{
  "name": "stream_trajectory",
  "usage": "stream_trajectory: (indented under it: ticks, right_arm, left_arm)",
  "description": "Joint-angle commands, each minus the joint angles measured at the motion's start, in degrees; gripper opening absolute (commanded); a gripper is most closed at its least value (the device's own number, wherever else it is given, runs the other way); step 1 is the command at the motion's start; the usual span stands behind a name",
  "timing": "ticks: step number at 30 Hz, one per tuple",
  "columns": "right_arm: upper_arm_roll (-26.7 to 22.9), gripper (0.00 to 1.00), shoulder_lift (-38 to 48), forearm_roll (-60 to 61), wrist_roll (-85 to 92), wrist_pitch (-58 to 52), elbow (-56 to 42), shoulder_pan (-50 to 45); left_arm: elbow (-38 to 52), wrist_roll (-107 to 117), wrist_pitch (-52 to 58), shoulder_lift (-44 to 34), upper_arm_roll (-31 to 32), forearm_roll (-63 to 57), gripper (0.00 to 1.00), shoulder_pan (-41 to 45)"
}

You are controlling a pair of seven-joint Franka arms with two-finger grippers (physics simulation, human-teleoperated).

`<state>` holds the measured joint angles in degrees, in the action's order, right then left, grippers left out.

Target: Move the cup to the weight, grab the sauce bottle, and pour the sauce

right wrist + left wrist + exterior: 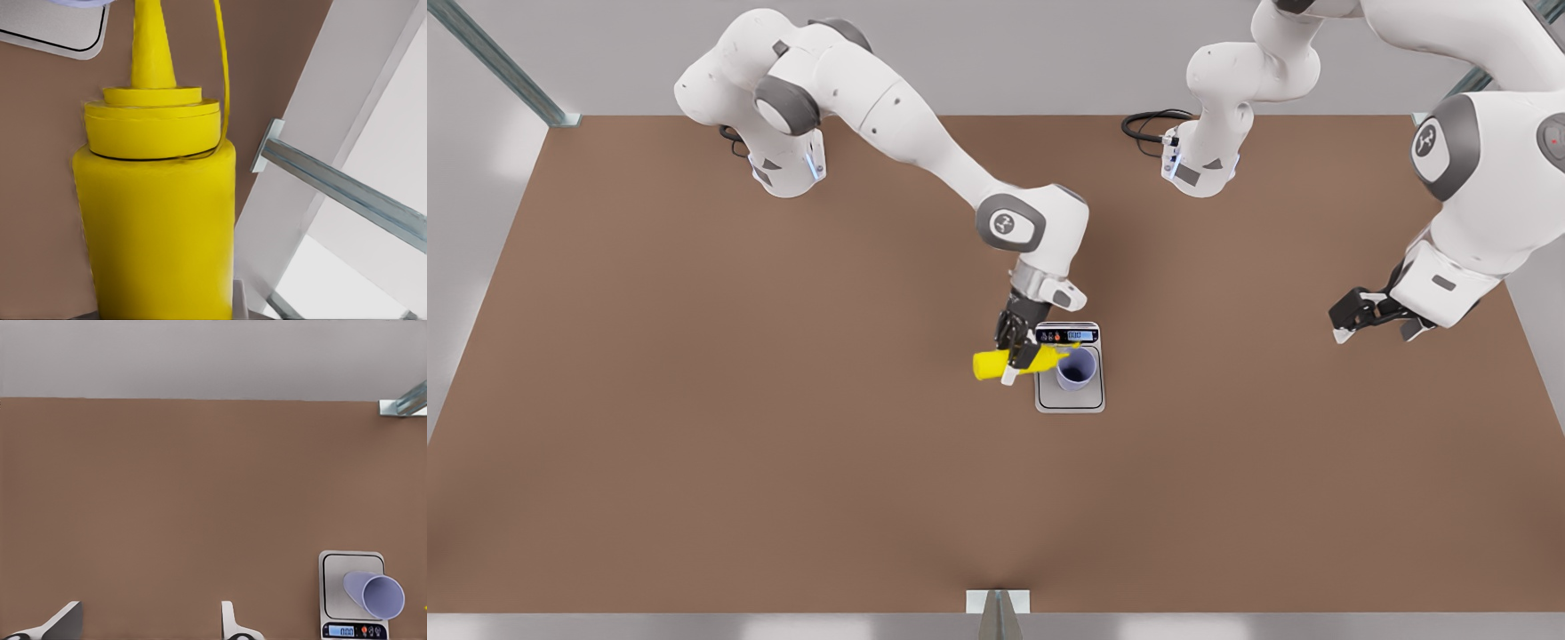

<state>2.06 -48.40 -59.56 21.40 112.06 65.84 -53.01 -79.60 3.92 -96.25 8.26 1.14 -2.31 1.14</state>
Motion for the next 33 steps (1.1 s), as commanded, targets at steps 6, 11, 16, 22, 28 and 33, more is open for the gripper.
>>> stream_trajectory:
  ticks: [6,11,16,22,28,33]
  right_arm:
    - [-0.1,0.55,-3.1,-6.8,1.5,-2.2,-3.3,-1.2]
    - [-0.1,0.55,-5.9,-11.6,4.3,-1.8,-5.7,-1.8]
    - [-0.1,0.55,-8.7,-12.8,4.2,-1.4,-7.2,-2.2]
    - [-0.1,0.55,-8.7,-12.8,4.2,-1.3,-7.2,-2.2]
    - [0.1,0.55,-6.2,-7.0,4.0,-1.4,-7.1,-0.4]
    - [0.0,0.55,-3.8,10.8,7.5,0.8,-7.0,3.7]
  left_arm:
    - [0.1,0.0,-0.4,0.8,0.1,0.5,1.00,0.0]
    - [0.1,0.0,-0.6,1.1,0.0,0.2,1.00,0.0]
    - [-0.5,0.0,0.3,0.9,0.0,0.4,1.00,0.0]
    - [-0.3,0.0,-0.3,1.3,0.0,0.0,1.00,0.0]
    - [-0.1,0.1,-0.3,1.3,0.0,0.0,1.00,0.0]
    - [0.1,0.1,-0.4,1.8,0.0,-0.1,1.00,0.0]
